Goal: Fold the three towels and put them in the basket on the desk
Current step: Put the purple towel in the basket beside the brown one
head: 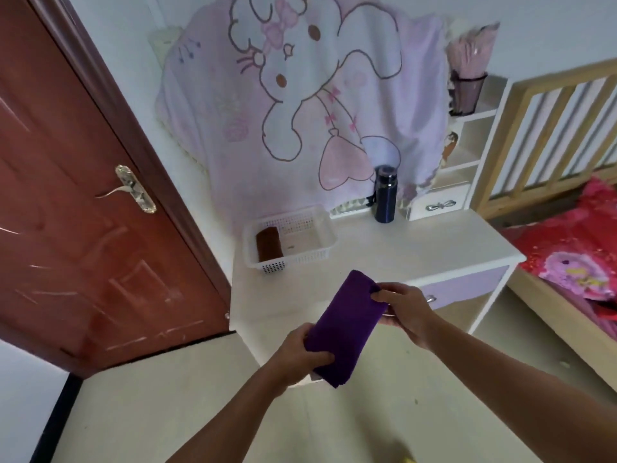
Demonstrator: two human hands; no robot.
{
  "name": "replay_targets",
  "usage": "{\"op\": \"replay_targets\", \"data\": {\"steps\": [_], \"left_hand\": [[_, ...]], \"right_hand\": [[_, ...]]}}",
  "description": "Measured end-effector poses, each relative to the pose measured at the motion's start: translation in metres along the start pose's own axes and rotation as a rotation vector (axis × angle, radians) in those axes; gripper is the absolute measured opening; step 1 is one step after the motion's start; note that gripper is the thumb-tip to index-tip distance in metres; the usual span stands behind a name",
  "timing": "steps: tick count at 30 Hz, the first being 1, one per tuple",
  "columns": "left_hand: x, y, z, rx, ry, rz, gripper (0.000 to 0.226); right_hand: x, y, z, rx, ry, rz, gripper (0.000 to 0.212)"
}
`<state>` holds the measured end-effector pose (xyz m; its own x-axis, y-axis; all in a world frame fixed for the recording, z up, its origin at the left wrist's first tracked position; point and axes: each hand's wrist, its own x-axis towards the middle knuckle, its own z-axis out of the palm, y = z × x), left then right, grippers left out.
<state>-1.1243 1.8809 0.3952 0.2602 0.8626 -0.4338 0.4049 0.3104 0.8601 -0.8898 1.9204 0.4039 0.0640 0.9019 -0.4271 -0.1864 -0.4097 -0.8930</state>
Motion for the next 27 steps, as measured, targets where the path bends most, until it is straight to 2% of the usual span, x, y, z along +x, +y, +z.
{"op": "replay_targets", "data": {"steps": [6, 12, 20, 24, 27], "left_hand": [[0.099, 0.046, -0.029, -0.009, 0.210, 0.005, 0.052], [0.165, 0.059, -0.073, -0.013, 0.359, 0.001, 0.062], [0.270, 0.062, -0.155, 0.053, 0.438, 0.005, 0.057], [0.314, 0.051, -0.171, 0.035, 0.423, -0.067, 0.058], [0.334, 0.040, -0.175, 0.010, 0.401, -0.130, 0.060]], "right_hand": [[0.135, -0.079, 0.025, -0.167, -0.088, -0.062, 0.026], [0.229, -0.120, 0.082, -0.153, -0.105, -0.035, 0.041], [0.348, -0.146, 0.162, -0.196, 0.014, -0.021, 0.037], [0.397, -0.140, 0.189, -0.266, 0.078, 0.031, 0.014], [0.426, -0.122, 0.198, -0.324, 0.108, 0.102, 0.019]]}}
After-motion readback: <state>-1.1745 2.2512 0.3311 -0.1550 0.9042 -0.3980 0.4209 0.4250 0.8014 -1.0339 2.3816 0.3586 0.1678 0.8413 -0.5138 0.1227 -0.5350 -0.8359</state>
